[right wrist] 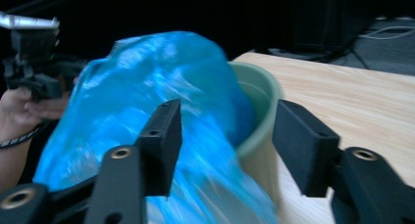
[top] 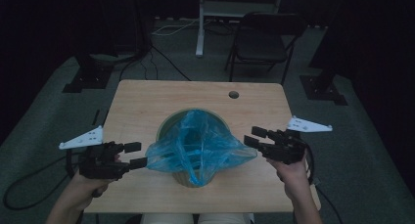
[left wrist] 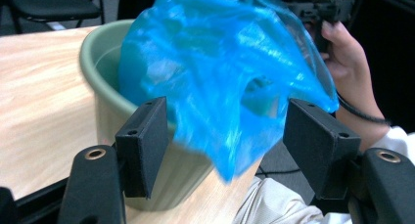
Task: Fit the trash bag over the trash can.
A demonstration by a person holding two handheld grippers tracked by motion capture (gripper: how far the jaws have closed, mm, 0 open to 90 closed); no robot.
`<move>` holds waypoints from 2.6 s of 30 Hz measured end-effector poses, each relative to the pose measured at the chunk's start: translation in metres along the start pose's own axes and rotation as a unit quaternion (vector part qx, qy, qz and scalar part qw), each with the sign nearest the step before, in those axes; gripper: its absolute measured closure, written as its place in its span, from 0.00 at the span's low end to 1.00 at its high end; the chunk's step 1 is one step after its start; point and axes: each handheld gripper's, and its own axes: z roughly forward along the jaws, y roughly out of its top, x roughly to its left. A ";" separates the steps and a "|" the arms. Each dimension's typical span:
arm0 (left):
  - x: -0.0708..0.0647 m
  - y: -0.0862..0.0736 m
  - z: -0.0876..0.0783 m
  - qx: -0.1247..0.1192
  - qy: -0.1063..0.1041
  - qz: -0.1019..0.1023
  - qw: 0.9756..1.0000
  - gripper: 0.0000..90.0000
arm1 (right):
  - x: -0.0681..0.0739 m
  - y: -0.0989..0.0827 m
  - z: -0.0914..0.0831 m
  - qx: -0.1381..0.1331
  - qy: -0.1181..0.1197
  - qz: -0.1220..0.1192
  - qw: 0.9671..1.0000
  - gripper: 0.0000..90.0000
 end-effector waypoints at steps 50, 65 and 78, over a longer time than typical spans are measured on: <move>0.101 0.004 0.030 0.007 0.112 -0.086 0.990 1.00 | -0.105 0.041 0.084 0.061 -0.075 0.096 0.991 1.00; 0.068 0.032 0.041 0.036 0.096 0.010 0.995 0.42 | -0.065 0.057 0.071 0.040 -0.034 0.056 0.997 0.55; 0.059 0.042 0.054 0.074 0.106 0.049 0.990 0.40 | -0.051 0.037 0.023 0.038 -0.070 0.014 0.997 0.44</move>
